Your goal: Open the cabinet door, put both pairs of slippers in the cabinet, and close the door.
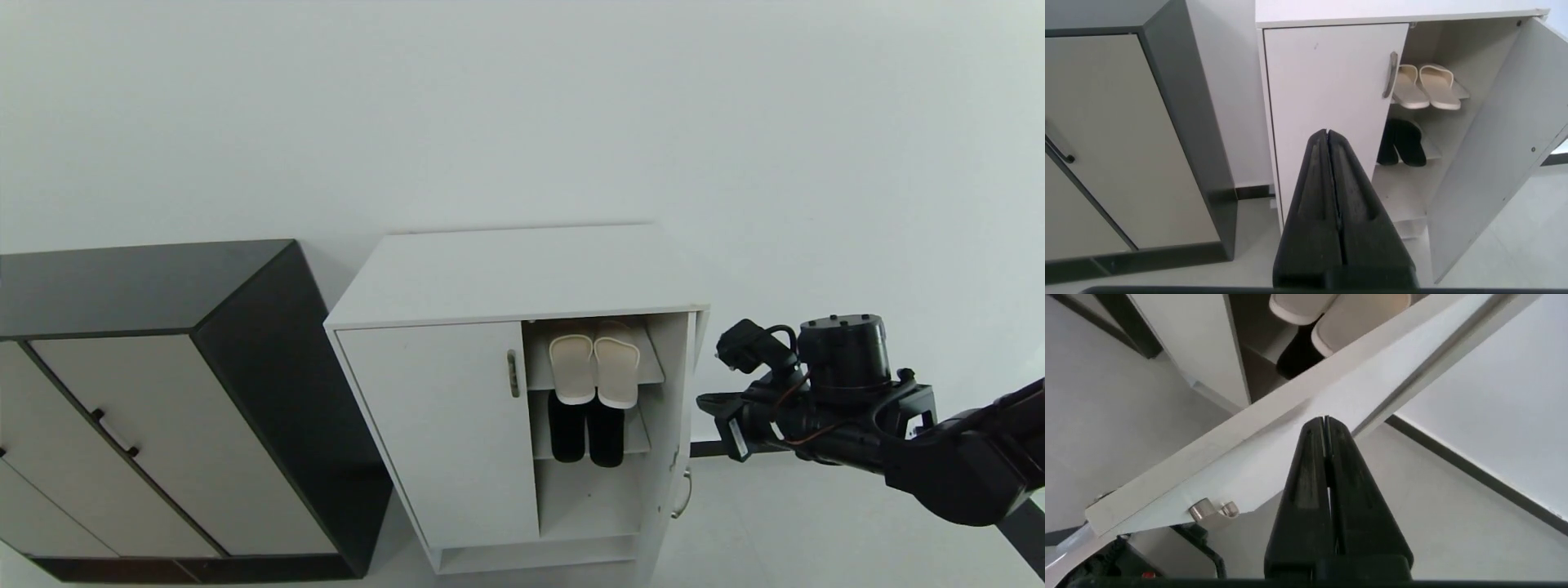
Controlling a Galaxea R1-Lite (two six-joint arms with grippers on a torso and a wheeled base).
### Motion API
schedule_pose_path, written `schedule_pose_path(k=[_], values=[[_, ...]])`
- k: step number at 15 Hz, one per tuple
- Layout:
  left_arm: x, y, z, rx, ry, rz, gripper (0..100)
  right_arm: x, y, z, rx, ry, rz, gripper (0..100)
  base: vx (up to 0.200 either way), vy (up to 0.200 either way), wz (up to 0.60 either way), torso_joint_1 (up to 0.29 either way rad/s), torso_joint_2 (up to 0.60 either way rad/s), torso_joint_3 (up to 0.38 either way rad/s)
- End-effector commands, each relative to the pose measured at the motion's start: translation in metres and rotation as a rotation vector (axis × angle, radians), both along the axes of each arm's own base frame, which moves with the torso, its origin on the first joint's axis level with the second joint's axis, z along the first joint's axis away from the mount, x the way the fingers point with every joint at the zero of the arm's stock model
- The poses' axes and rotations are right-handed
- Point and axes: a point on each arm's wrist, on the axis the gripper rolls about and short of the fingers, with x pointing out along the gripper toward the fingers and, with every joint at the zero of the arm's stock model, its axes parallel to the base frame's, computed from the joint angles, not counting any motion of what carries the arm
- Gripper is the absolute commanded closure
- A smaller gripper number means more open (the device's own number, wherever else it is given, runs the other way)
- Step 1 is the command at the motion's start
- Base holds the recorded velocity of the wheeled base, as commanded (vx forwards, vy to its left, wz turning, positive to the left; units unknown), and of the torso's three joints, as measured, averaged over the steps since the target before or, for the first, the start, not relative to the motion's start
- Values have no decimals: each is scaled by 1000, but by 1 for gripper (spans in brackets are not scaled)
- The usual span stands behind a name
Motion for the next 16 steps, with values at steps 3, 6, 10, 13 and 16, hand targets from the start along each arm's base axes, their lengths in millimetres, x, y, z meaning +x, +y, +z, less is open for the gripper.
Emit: schedule_pose_path(k=[3, 6, 10, 13, 16], values=[[0, 0, 0, 0, 0, 0, 100, 3, 9, -11, -10, 27, 23, 100, 0, 0, 0, 0, 0, 0], [0, 0, 0, 0, 0, 0, 100, 9, 18, -12, 0, 11, 35, 100, 0, 0, 0, 0, 0, 0], [0, 0, 0, 0, 0, 0, 100, 29, 30, -30, 16, -13, 39, 100, 0, 0, 0, 0, 0, 0], [0, 0, 0, 0, 0, 0, 100, 43, 43, -34, 102, -35, 21, 100, 0, 0, 0, 0, 0, 0], [0, 0, 0, 0, 0, 0, 100, 60, 53, -29, 160, -61, 5, 100, 0, 0, 0, 0, 0, 0]])
